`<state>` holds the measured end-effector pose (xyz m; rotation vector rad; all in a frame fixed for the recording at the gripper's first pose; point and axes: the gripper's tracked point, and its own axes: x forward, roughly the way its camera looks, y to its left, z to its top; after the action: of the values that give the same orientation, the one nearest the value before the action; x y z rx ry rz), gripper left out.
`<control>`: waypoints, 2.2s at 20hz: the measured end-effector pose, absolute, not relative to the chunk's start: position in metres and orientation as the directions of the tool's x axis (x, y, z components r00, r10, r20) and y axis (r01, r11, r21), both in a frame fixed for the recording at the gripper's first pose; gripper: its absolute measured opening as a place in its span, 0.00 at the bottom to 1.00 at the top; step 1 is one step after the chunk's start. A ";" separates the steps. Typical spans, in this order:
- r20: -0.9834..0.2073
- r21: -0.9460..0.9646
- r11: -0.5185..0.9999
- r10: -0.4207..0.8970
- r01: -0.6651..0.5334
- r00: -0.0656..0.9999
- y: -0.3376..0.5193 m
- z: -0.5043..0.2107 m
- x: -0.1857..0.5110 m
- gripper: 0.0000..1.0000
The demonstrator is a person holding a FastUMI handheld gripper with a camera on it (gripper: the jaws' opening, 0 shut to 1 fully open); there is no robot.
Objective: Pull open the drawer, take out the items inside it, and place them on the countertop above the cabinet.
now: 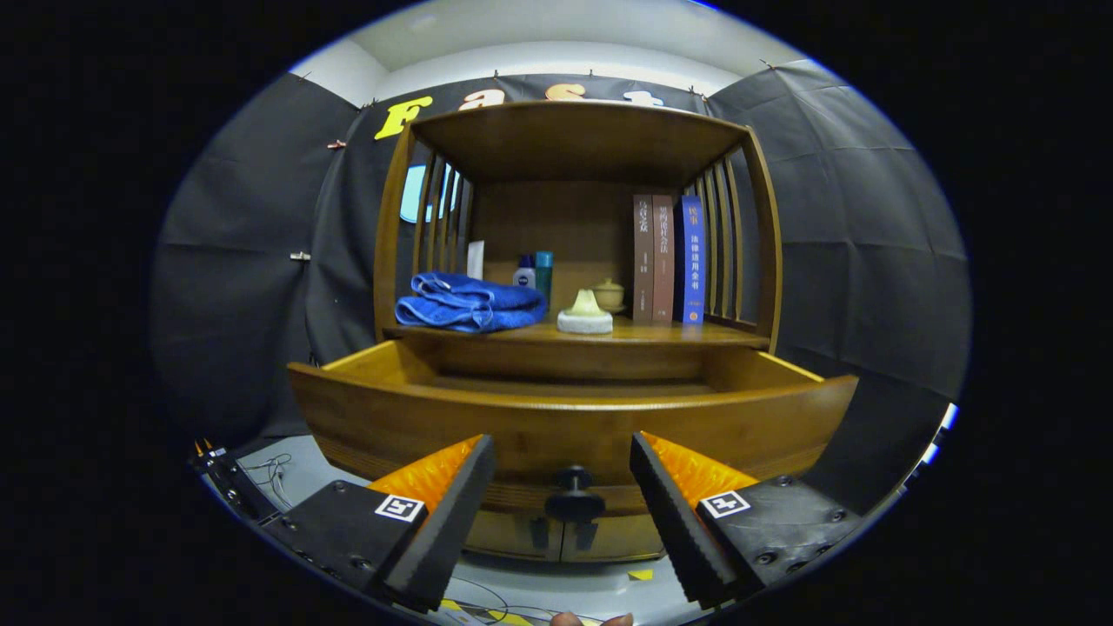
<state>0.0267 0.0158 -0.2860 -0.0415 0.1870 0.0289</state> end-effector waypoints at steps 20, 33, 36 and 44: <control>-0.190 -0.057 0.998 -0.019 0.008 0.982 0.014 -0.302 0.095 1.00; -0.201 -0.008 1.000 -0.028 0.027 0.979 0.012 -0.316 0.179 1.00; -0.202 -0.017 1.000 -0.030 0.027 0.979 0.011 -0.318 0.191 0.99; -0.252 -0.055 0.997 -0.059 0.046 0.966 -0.001 -0.331 0.189 0.99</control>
<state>0.1888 -0.0010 -0.3309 -0.0488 0.2558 -0.0531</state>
